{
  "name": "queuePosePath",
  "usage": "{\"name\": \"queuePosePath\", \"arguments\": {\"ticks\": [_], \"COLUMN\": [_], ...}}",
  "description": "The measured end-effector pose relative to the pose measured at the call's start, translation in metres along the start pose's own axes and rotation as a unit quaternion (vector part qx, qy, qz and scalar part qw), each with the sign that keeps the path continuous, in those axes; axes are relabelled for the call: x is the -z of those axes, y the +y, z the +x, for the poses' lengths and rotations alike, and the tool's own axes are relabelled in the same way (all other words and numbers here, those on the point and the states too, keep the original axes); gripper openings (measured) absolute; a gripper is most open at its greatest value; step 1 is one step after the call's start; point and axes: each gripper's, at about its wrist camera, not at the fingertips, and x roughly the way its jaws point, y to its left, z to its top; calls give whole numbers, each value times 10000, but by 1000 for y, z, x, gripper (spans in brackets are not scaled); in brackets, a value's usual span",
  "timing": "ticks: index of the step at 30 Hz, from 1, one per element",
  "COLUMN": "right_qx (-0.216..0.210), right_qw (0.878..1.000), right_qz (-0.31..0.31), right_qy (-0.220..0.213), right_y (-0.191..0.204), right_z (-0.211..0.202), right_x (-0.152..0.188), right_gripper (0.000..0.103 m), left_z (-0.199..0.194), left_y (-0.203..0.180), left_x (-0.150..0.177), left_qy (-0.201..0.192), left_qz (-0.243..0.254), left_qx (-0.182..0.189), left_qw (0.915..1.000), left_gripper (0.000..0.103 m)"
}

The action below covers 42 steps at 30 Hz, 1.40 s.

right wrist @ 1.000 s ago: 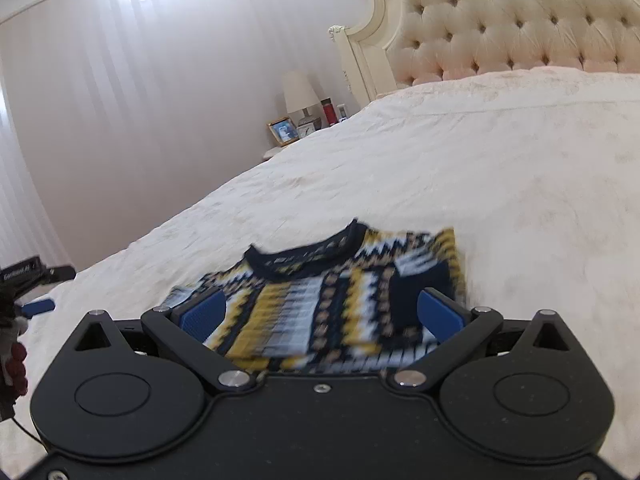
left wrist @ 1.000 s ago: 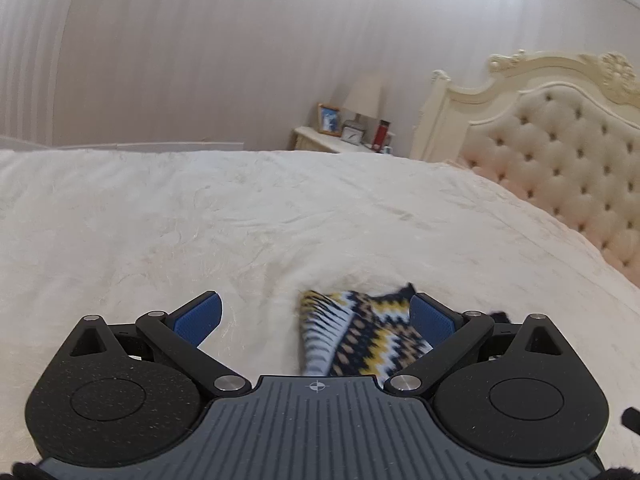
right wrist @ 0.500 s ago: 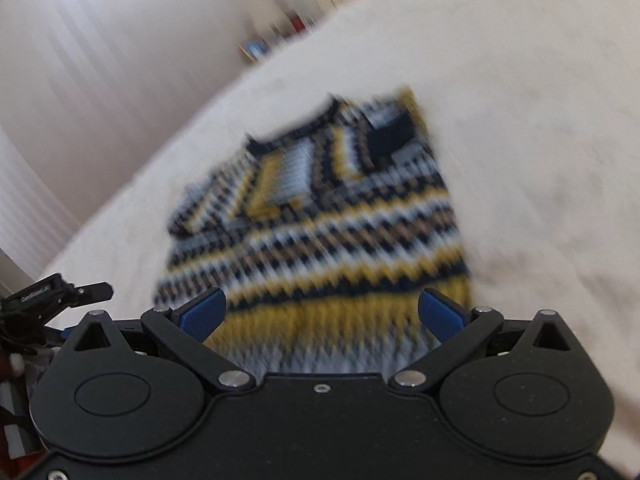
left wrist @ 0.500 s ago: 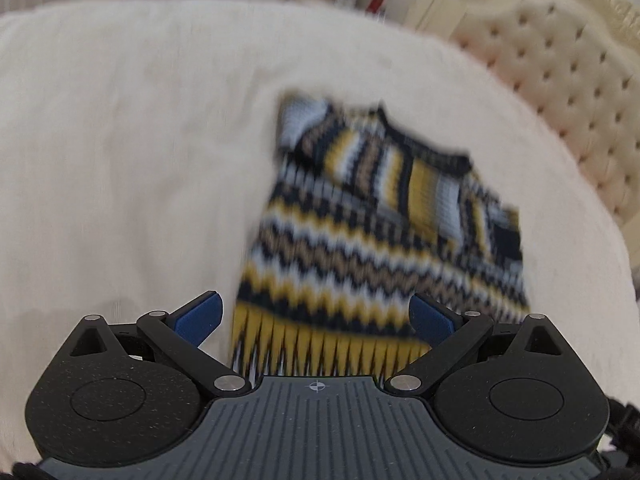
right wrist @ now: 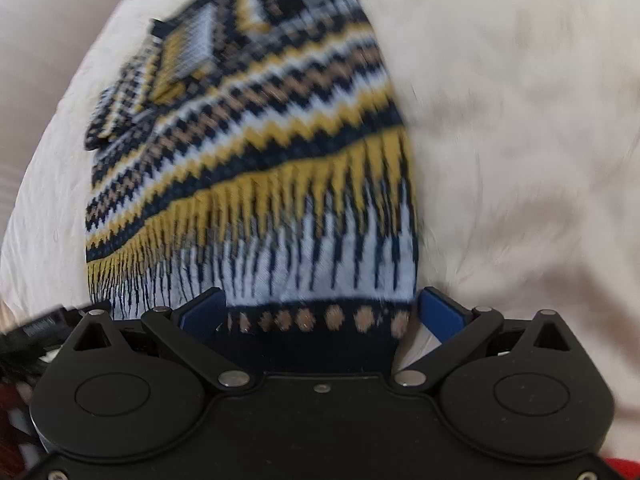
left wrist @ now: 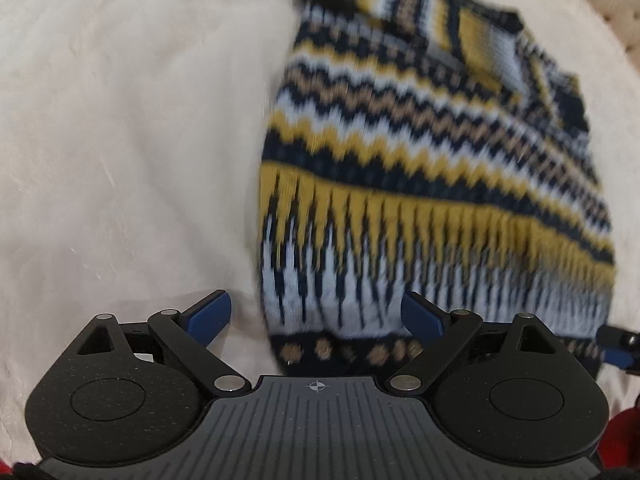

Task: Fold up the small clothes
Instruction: 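Grasp the sweater hem with the left gripper while the right gripper grasps it too, then lift the hem with both grippers, fold it toward the collar, and release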

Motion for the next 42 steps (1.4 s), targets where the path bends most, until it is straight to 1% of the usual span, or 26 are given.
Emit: {"name": "queuePosePath", "arguments": {"ticks": [2, 4, 5, 6, 8, 9, 10, 11, 12, 13, 14, 15, 16, 19, 21, 24, 26, 28, 31, 35, 42], "right_qx": [-15, 25, 42, 21, 121, 173, 119, 29, -19, -43, -99, -195, -318, -707, -979, -1273, -1455, -1685, -1820, -1956, -2142], "right_qw": [10000, 9999, 9998, 9997, 9996, 9993, 9992, 9989, 9983, 9975, 9964, 9949, 9928, 9838, 9769, 9678, 9627, 9550, 9425, 9354, 9215], "right_qz": [54, -44, -122, -194, -274, -318, -362, -419, -512, -608, -720, -821, -935, -1217, -1293, -1258, -1188, -1175, -1296, -1138, -882], "right_qy": [65, 132, 135, 112, -16, -88, -141, -203, -290, -359, -445, -551, -677, -1113, -1388, -1769, -1945, -2140, -2487, -2718, -3119], "right_y": [-3, 0, 2, 3, 5, 6, 6, 6, 8, 9, 12, 16, 20, 25, 26, 25, 27, 28, 30, 30, 31], "right_z": [4, 7, 8, 7, 4, 3, 0, -2, -4, -6, -9, -11, -14, -28, -36, -47, -51, -56, -64, -67, -72], "right_x": [-1, 0, 1, 2, 5, 7, 7, 7, 9, 10, 11, 11, 10, 15, 17, 18, 15, 12, 6, -11, -44], "right_gripper": [102, 103, 101, 97, 63, 59, 51, 42, 37, 32, 27, 25, 24, 23, 23, 23, 23, 23, 23, 23, 23], "left_z": [8, 14, 17, 17, 15, 12, 8, 4, 2, 0, -2, -6, -9, -26, -37, -52, -61, -70, -84, -96, -98], "left_y": [-2, -4, -5, -6, -6, -5, -5, -3, 0, 4, 7, 10, 13, 16, 10, 7, 7, 5, 2, 1, 10], "left_x": [0, -1, 0, 0, 0, 0, 0, -1, -2, -3, -3, -3, -3, -7, -12, -14, -16, -19, -25, -37, -69], "left_qy": [197, 299, 340, 345, 283, 189, 79, -32, -96, -147, -230, -346, -478, -978, -1310, -1731, -1966, -2197, -2528, -2808, -2945], "left_qz": [54, 106, 124, 137, 117, 82, 34, -47, -145, -242, -337, -420, -479, -544, -477, -302, -175, -67, 6, 43, -340], "left_qx": [-26, -34, -23, -5, 101, 184, 230, 322, 474, 641, 792, 922, 1030, 1394, 1500, 1525, 1516, 1509, 1514, 1537, 1664], "left_qw": [9998, 9995, 9993, 9993, 9995, 9996, 9997, 9995, 9987, 9975, 9960, 9943, 9924, 9839, 9788, 9726, 9685, 9638, 9556, 9474, 9404], "left_gripper": [92, 93, 93, 93, 89, 75, 56, 47, 32, 23, 20, 19, 14, 12, 12, 12, 12, 11, 11, 12, 11]}}
